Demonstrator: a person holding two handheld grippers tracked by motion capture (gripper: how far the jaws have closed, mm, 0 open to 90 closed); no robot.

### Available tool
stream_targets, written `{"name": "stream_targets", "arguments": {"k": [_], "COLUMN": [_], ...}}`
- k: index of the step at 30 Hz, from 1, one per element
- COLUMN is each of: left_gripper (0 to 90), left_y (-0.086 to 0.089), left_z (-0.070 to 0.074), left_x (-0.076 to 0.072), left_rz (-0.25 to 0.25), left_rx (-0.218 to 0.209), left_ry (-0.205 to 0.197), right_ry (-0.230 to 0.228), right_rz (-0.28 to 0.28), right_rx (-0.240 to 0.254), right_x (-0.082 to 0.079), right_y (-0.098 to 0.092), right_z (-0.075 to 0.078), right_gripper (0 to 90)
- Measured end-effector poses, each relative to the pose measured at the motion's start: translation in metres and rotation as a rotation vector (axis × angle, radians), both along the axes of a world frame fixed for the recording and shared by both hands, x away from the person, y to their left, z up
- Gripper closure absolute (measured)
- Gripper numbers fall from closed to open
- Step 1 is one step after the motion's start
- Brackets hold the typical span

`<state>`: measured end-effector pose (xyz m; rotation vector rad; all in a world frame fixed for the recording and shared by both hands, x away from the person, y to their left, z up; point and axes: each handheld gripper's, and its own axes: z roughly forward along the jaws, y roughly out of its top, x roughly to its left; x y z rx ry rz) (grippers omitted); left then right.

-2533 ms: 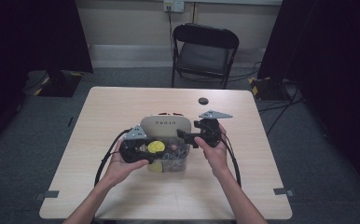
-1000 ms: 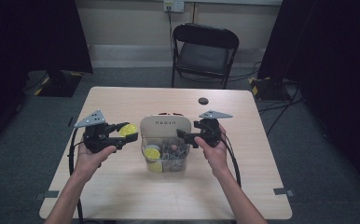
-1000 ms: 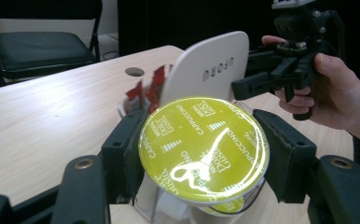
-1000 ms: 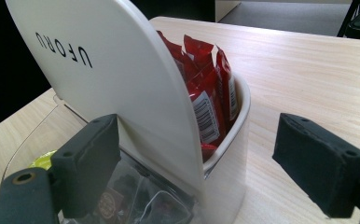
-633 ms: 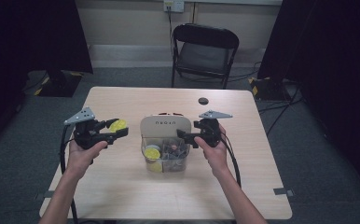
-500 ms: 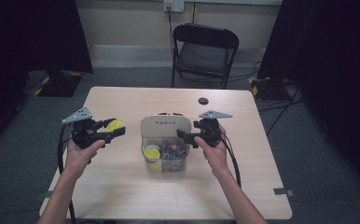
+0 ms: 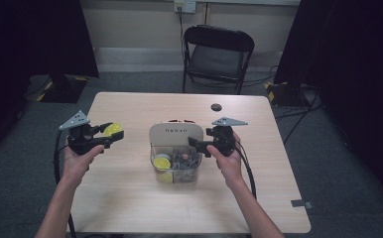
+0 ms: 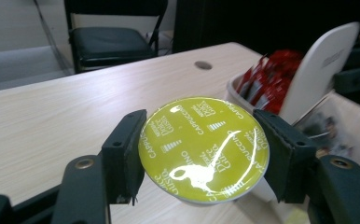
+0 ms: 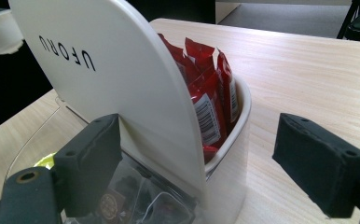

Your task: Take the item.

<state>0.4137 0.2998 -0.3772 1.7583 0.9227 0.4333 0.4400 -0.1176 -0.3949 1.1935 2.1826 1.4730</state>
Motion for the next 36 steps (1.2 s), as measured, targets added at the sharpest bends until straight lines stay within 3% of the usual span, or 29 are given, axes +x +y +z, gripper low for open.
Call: {"name": "stream_targets", "arguments": {"k": [2, 11, 22, 36], "left_gripper": [38.0, 38.1, 38.1, 38.1], "left_y": [0.002, 0.017, 0.03, 0.035], "left_z": [-0.004, -0.023, -0.05, -0.089], "left_x": [0.002, 0.011, 0.023, 0.033], "left_rz": [0.009, 0.078, 0.141, 0.145], "left_rx": [0.033, 0.042, 0.081, 0.101], "left_ry": [-0.002, 0.048, 0.108, 0.207], "right_ry": [-0.001, -0.002, 0.001, 0.002], "right_rz": [-0.001, 0.0, 0.001, 0.001], "right_rx": [0.0, 0.003, -0.001, -0.001], "right_x": [0.0, 0.0, 0.0, 0.0], "right_y": [0.0, 0.0, 0.0, 0.0], "right_z": [0.0, 0.001, 0.0, -0.001], "right_gripper": [14.7, 14.8, 14.8, 14.8]}}
